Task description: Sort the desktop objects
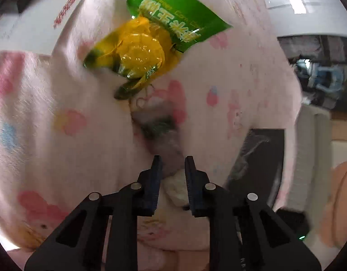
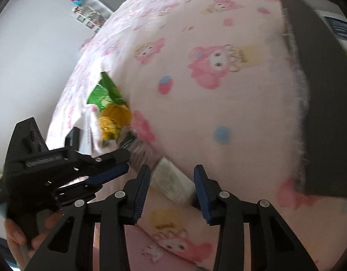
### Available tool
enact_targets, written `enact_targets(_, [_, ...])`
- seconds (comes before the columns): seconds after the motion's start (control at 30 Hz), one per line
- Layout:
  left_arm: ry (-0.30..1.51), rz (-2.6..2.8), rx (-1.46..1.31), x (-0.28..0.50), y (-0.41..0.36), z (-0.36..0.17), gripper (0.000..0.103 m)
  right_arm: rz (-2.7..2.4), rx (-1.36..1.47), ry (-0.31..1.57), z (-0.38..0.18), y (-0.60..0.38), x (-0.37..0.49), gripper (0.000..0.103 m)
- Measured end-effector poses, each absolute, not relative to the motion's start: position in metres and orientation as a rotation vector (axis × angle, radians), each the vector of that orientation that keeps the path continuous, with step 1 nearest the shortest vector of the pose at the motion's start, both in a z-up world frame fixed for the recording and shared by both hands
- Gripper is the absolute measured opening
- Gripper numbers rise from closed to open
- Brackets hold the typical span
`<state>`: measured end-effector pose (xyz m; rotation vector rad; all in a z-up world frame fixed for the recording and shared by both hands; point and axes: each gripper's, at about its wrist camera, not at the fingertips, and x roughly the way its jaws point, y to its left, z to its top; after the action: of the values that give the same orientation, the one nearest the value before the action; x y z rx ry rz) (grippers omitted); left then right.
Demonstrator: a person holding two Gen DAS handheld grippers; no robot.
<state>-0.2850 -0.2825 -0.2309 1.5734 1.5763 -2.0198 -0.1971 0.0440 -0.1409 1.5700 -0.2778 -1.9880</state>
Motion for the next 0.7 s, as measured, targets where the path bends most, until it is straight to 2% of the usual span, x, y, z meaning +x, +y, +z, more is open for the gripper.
enact_targets(0.07, [1.579,-1.985,1.511,-0.289,-0.254,-0.219,0.019,-2.005,1.593,-0.29,-0.143,0.055,-0.193,0.036])
enact_targets(0.17, [1.591,-1.94,1.44,-0.254,-0.309,-0.229,0.019,-1.991,1.651,-0.335,-0.159,0.072,-0.183,0.036])
enact_targets(0.23, [1.564,-1.942,1.424,-0.281,-0.289,-0.227,0.019,-1.953,1.662,-0.327,-0.168,0.073,-0.179,0.036])
enact_targets(0.3, [1.537,-1.966,1.454,-0.306,-0.277,-0.229,0.019,-1.964,1.649,-0.277,-0.171,0.068,-0.175,0.036])
enact_targets(0.4, [1.51,-1.979,1.533,-0.276,-0.269,-0.217,0.019,-1.953,1.629,-0.266,-0.174,0.062,-0.172,0.036])
enact_targets(0.5, [1.495,-1.975,1.589,-0.267,-0.27,-0.217,0.019,-1.963,1.608,-0.237,-0.173,0.056,-0.168,0.026])
enact_targets(0.7, [1.477,-1.987,1.668,-0.278,-0.26,-0.22,0.019,-2.01,1.572,-0.223,-0.171,0.054,-0.164,0.026])
